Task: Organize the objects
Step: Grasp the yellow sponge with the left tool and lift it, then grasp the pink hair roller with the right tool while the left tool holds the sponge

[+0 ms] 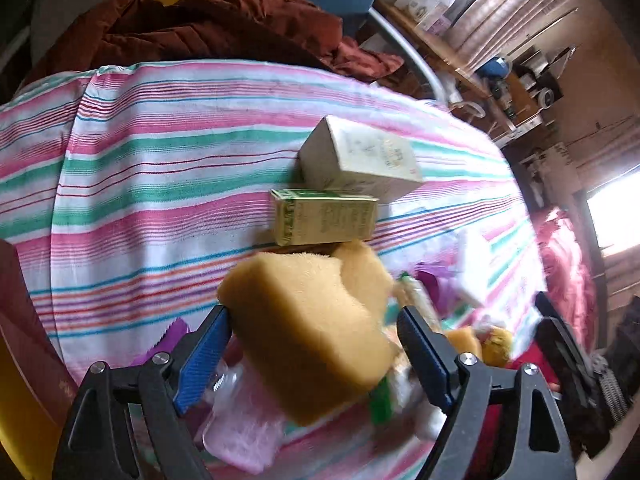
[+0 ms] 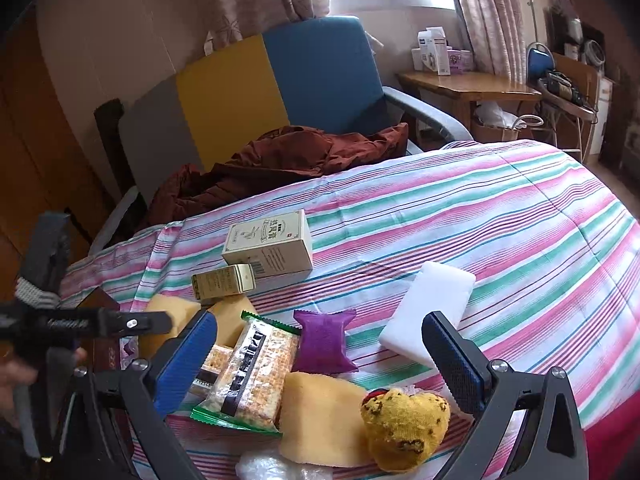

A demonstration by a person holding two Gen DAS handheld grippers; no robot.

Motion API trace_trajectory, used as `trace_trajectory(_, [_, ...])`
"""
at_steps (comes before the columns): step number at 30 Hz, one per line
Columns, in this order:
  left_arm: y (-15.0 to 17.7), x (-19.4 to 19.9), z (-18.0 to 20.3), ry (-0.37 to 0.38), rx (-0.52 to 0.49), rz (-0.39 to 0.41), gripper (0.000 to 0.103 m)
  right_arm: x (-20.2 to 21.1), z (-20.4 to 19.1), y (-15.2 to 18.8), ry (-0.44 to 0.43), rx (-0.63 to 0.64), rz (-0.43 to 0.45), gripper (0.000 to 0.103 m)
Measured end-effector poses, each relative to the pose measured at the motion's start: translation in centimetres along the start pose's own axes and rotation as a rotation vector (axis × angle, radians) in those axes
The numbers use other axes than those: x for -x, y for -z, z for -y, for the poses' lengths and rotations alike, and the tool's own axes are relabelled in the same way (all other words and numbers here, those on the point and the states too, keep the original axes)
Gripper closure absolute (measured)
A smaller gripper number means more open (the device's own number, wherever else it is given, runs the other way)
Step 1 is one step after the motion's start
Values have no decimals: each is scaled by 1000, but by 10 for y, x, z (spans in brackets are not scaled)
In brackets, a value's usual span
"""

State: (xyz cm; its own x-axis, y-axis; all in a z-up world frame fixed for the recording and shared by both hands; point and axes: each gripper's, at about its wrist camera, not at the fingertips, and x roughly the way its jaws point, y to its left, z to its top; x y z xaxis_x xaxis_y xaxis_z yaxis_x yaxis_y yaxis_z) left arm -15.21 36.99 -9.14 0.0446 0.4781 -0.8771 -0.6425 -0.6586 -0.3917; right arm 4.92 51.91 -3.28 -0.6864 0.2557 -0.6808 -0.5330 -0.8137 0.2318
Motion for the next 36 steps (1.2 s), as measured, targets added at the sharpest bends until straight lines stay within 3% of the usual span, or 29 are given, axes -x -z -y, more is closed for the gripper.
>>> trace_trajectory(1, [1, -3, -1, -4, 5, -2, 33, 0, 0, 0, 0, 2, 0, 0])
trace_trajectory(6, [7, 18, -6, 45, -20, 91, 44, -2, 1, 0, -1, -1, -3, 0])
trace_trajectory(13, [25, 74, -2, 99, -55, 211, 44, -5, -4, 2, 2, 27, -12, 0])
trace_trajectory(24, [82, 147, -17, 94, -28, 349, 44, -12, -12, 7, -7, 70, -55, 0])
trace_trajectory(29, [122, 170, -39, 49, 12, 383, 43, -11, -56, 22, -173, 245, -92, 0])
trace_trajectory(32, [142, 176, -54, 37, 52, 387, 43, -13, -92, 42, -232, 401, -138, 0])
trace_trajectory(36, [169, 181, -78, 38, 119, 382, 43, -26, -126, 56, -262, 519, -215, 0])
